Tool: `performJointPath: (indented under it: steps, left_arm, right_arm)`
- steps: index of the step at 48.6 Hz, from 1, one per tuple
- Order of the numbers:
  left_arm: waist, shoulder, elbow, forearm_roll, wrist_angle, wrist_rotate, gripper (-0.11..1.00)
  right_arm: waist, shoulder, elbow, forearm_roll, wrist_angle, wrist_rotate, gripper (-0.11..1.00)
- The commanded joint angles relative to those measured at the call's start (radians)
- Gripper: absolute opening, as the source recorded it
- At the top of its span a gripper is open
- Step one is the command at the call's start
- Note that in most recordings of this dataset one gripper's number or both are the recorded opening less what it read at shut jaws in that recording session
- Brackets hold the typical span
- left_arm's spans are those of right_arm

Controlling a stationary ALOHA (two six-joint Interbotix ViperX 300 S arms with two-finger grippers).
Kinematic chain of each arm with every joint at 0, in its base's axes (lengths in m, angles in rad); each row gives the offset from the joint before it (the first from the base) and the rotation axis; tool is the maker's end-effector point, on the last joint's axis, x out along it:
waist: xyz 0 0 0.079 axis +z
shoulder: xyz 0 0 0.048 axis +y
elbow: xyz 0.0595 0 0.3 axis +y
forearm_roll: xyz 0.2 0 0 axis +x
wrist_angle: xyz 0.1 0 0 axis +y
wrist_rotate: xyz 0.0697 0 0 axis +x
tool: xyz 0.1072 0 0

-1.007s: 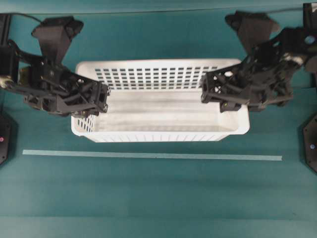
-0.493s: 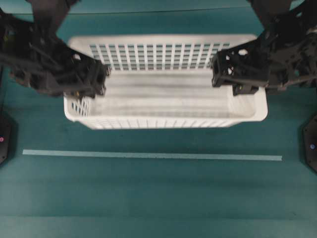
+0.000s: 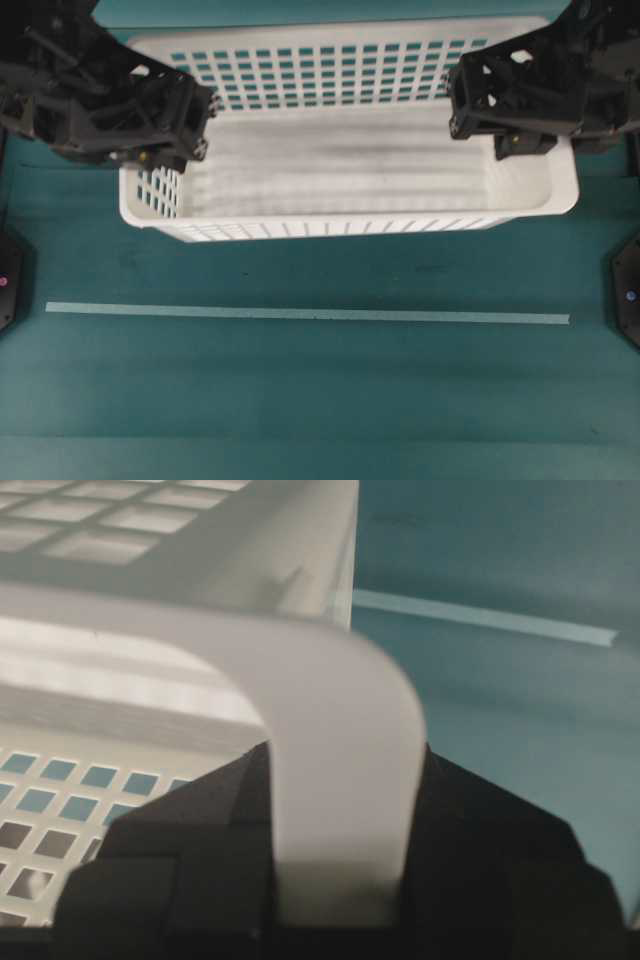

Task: Lift the white basket with both hands.
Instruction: 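Lift the basket with both grippers and pull it back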

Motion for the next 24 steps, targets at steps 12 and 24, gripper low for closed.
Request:
performJointPath:
  steps: [12, 24]
  left_arm:
    - [0.018, 0.1, -0.219, 0.008, 0.127, 0.104, 0.14]
    - [0.018, 0.103, -0.302, 0.008, 0.173, 0.107, 0.15]
  right_arm:
    - [0.011, 0.12, -0.195, -0.003, 0.061, -0.067, 0.2]
    - [0.017, 0.147, -0.304, -0.029, 0.184, -0.083, 0.2]
